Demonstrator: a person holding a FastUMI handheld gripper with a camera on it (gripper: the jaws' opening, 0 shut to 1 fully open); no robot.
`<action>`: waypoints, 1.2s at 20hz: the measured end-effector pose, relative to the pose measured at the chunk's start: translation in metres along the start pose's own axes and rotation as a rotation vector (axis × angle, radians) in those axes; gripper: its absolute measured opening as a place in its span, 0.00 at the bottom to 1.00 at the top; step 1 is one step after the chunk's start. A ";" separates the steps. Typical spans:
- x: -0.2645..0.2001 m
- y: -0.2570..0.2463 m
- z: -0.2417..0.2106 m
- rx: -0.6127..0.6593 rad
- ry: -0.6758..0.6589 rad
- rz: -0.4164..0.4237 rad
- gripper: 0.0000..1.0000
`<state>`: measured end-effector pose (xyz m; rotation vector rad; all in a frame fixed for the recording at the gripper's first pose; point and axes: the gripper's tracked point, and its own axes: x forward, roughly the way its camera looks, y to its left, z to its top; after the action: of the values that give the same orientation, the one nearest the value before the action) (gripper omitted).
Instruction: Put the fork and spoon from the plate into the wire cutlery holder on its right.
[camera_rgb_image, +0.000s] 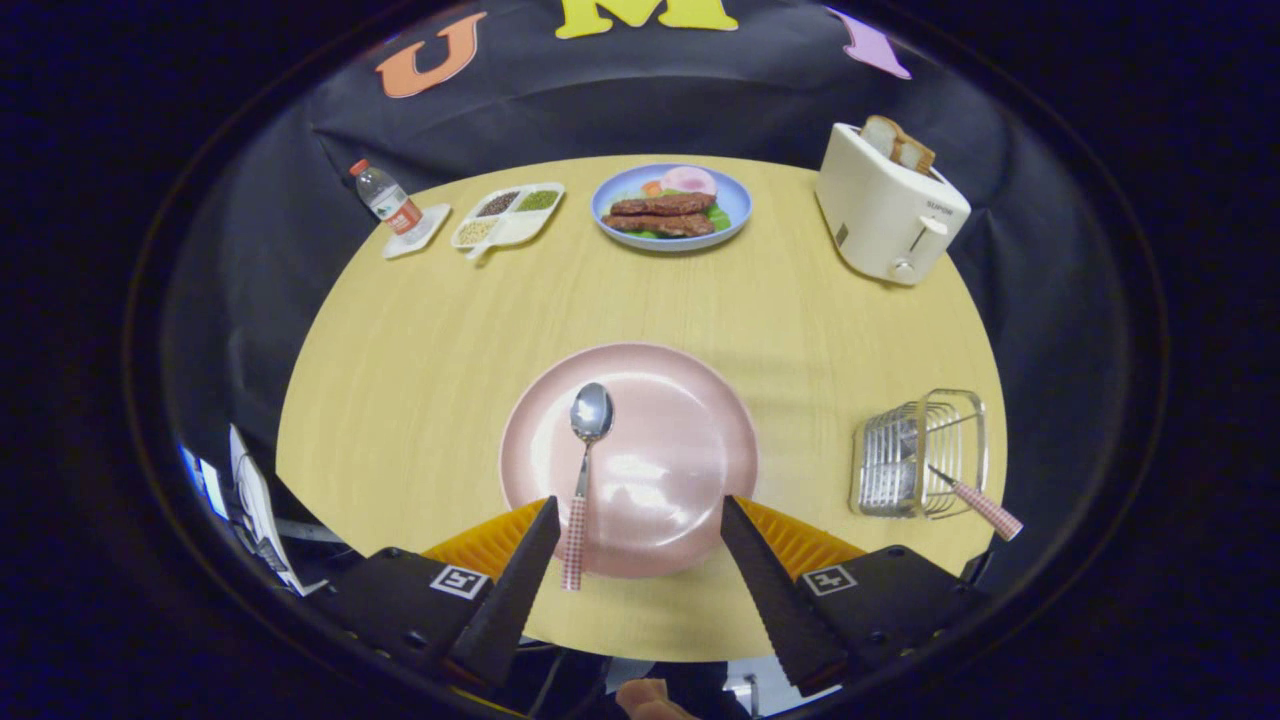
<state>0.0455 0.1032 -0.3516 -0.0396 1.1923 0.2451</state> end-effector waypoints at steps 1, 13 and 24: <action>0.008 0.006 -0.003 0.014 0.004 -0.006 0.98; 0.065 0.033 -0.032 0.134 -0.028 -0.099 0.75; 0.070 0.038 -0.049 0.134 0.021 -0.108 0.12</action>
<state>0.0170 0.1445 -0.4301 0.0110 1.2208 0.0700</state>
